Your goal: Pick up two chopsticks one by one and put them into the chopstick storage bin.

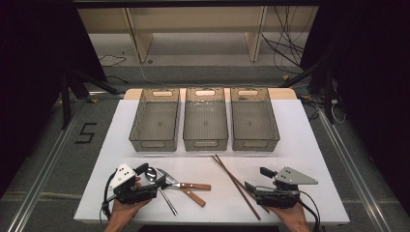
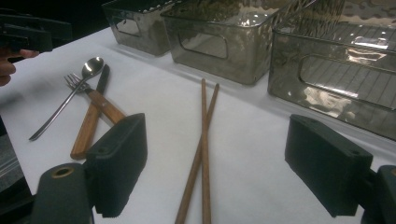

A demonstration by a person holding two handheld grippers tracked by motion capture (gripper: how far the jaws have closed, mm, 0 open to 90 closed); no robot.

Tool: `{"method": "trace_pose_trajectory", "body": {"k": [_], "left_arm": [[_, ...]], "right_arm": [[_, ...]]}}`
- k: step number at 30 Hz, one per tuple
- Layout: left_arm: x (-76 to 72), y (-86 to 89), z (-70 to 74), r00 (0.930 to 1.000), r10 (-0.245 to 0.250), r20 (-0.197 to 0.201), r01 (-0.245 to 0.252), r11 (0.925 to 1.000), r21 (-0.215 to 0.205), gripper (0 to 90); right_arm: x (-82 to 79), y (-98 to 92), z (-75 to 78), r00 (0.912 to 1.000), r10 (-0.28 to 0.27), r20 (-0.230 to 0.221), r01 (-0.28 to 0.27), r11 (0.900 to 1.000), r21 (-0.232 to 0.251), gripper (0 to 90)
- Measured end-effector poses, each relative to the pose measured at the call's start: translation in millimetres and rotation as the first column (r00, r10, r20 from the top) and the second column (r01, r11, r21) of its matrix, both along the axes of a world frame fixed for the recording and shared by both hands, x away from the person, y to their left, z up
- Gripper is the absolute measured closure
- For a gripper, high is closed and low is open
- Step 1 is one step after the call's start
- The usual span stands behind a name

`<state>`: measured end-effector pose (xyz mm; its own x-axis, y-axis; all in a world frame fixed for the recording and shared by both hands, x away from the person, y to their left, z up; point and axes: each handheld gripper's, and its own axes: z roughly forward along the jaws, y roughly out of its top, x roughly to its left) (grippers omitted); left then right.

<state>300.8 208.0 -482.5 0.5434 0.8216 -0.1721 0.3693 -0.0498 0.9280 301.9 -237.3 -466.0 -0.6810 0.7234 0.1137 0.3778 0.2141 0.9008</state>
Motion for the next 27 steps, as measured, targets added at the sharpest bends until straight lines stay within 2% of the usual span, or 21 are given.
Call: {"method": "trace_pose_trajectory", "body": {"k": [8,11,14,15,16,17,18,20,21,22,24,25,26,27], "left_arm": [[0.2,-1.1,-0.3,1.0000,0.000,0.000,0.000,1.0000,-0.001,16.4],[0.4,-1.3,-0.4,1.0000,-0.001,-0.001,0.001,1.0000,0.004,16.4],[0.7,-1.5,-0.5,1.0000,-0.001,-0.001,0.001,1.0000,0.006,16.4],[0.6,-1.5,-0.5,1.0000,-0.001,0.000,0.001,1.0000,0.008,16.4],[0.6,-1.4,-0.4,1.0000,-0.001,0.000,0.001,1.0000,0.007,16.4],[0.6,-1.4,-0.3,1.0000,0.000,0.000,0.000,1.0000,0.006,16.4],[0.7,-1.3,-0.4,1.0000,0.000,0.000,0.000,1.0000,0.007,16.4],[1.1,-1.3,-0.7,1.0000,0.002,-0.003,-0.002,1.0000,0.005,16.4],[1.1,-1.3,-0.6,1.0000,0.003,-0.002,-0.003,1.0000,0.006,16.4],[1.1,-1.3,-0.5,1.0000,0.004,-0.002,-0.004,1.0000,0.006,16.4],[1.2,-1.1,-0.5,1.0000,0.004,-0.002,-0.004,1.0000,0.006,16.4],[1.2,-1.0,-0.6,1.0000,0.004,-0.002,-0.004,1.0000,0.007,16.4],[1.3,-0.9,-0.6,1.0000,0.004,-0.001,-0.004,1.0000,0.008,16.4],[1.4,-0.8,-0.6,1.0000,0.004,-0.002,-0.004,1.0000,0.008,16.4]], "right_arm": [[1.8,1.8,4.8,0.9997,0.016,-0.018,-0.016,0.999,-0.029,25.1],[4.8,3.5,10.3,0.9993,0.023,-0.030,-0.025,0.998,-0.058,26.1],[10.0,8.1,18.7,0.9974,0.028,-0.067,-0.036,0.991,-0.131,28.5],[10.0,8.1,18.7,0.9974,0.028,-0.067,-0.036,0.991,-0.131,28.5],[13.1,10.8,23.1,0.9940,0.009,-0.109,-0.029,0.983,-0.183,30.1],[14.1,12.3,25.1,0.9924,0.009,-0.123,-0.035,0.977,-0.209,31.4],[14.1,12.3,25.1,0.9924,0.009,-0.123,-0.035,0.977,-0.209,31.4],[16.5,15.7,28.5,0.9886,-0.001,-0.151,-0.039,0.964,-0.262,33.8],[20.1,19.3,30.1,0.9838,-0.007,-0.179,-0.048,0.953,-0.299,37.1],[20.1,19.3,30.1,0.9838,-0.007,-0.179,-0.048,0.953,-0.299,37.1],[23.9,23.2,29.5,0.9777,0.002,-0.210,-0.074,0.939,-0.335,39.7],[26.1,28.6,27.4,0.9677,0.001,-0.252,-0.102,0.915,-0.390,42.5],[26.6,31.2,26.0,0.9632,0.000,-0.269,-0.114,0.905,-0.409,44.8],[26.6,31.2,26.0,0.9632,0.000,-0.269,-0.114,0.905,-0.409,44.8]]}}
